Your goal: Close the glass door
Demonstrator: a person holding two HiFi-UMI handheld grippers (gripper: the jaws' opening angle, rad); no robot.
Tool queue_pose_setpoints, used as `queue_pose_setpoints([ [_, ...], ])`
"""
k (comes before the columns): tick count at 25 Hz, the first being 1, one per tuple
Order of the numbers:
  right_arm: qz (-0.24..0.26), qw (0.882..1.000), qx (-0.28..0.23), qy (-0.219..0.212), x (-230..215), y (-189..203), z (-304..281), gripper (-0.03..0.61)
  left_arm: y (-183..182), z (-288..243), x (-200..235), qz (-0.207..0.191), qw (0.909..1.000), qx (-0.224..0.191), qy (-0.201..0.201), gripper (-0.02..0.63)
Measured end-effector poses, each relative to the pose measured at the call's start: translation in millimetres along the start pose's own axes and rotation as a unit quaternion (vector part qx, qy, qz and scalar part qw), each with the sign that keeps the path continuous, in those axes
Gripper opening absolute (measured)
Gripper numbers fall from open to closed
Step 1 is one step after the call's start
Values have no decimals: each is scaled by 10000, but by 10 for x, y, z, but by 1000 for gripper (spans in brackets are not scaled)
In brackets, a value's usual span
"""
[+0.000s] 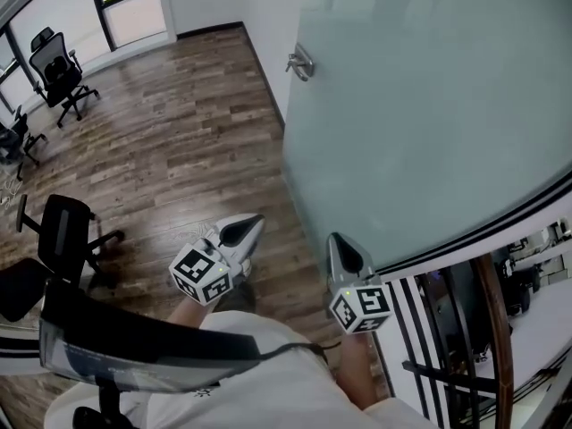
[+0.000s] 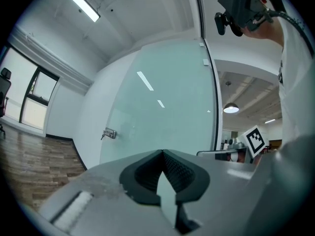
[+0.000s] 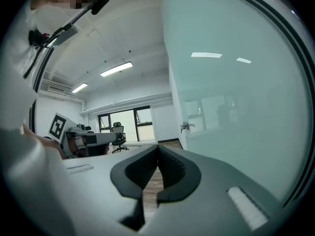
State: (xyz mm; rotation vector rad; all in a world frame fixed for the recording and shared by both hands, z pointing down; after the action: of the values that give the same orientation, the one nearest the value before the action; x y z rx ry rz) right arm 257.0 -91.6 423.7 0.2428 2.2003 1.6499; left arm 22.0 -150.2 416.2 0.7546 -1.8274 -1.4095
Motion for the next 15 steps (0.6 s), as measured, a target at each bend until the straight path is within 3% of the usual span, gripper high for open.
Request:
queue_pose_setpoints([
  [15, 168, 9992, 256, 241, -30, -635, -1892, 9, -495, -688, 1899, 47, 9993, 57, 359, 5],
])
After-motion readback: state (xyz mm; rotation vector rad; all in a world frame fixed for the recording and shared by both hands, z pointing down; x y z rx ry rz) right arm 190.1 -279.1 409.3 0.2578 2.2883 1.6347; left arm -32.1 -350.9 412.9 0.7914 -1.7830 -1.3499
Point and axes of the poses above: the fingertips, and each gripper's own axes: z backward along the fingers, x to its left, y out of its underside, the point moved 8 cm from there along z, backward along the fingers, and after that the axes turned 7 degrees about x, right-handed, at the moved point
